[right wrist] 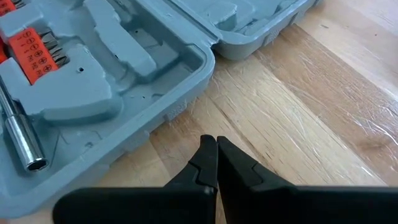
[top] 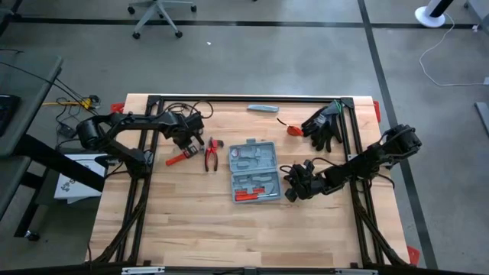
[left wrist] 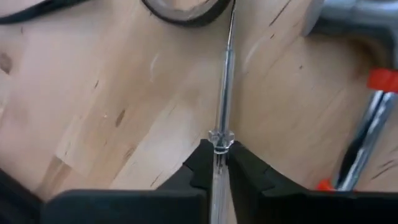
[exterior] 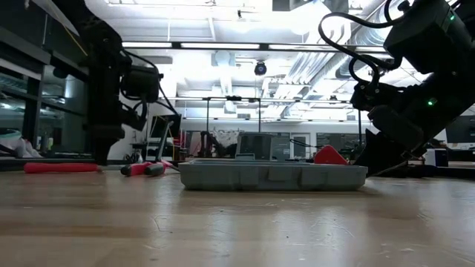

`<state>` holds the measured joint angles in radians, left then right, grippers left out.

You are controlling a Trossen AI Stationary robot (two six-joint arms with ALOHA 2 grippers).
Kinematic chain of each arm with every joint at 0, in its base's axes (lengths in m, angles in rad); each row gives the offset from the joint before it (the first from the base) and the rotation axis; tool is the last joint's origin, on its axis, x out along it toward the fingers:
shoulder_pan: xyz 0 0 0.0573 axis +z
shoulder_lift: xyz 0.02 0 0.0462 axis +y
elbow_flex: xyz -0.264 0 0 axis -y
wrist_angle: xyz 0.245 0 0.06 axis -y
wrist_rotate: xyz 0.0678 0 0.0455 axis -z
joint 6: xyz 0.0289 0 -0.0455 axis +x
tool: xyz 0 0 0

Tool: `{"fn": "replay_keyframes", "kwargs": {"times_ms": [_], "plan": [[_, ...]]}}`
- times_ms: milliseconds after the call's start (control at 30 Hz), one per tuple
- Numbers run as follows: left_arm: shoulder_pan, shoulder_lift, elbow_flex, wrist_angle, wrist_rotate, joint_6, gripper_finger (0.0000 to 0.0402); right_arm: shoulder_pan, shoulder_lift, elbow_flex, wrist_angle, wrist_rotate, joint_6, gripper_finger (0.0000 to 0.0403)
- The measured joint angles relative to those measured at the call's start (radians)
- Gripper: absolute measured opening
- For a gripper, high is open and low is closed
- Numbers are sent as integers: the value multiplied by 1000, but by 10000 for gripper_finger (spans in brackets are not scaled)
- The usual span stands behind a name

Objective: Prefit tool cases

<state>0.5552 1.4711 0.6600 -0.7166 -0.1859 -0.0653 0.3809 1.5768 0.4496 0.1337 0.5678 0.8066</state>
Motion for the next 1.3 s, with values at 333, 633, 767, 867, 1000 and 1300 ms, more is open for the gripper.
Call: {"fn": "replay_keyframes", "kwargs": {"times_ms": [333, 633, 767, 867, 1000, 1300], "plan": [[-24, 45, -3, 23, -27, -62, 83, 0, 0, 0, -2, 0, 0, 0], [-40, 42, -7, 38, -34, -69, 84, 0, 0, 0, -2, -1, 4, 0], [-42, 42, -7, 39, -34, -72, 21, 0, 0, 0, -1, -2, 4, 0], [-48, 42, -7, 38, -58, -81, 17, 5, 0, 0, 0, -1, 5, 0], [-68, 25, -10, 30, -80, -82, 12, 18, 0, 0, 0, -2, 4, 0], [-121, -164, -13, -17, -103, -117, 6, 21, 0, 0, -1, 2, 4, 0]]}}
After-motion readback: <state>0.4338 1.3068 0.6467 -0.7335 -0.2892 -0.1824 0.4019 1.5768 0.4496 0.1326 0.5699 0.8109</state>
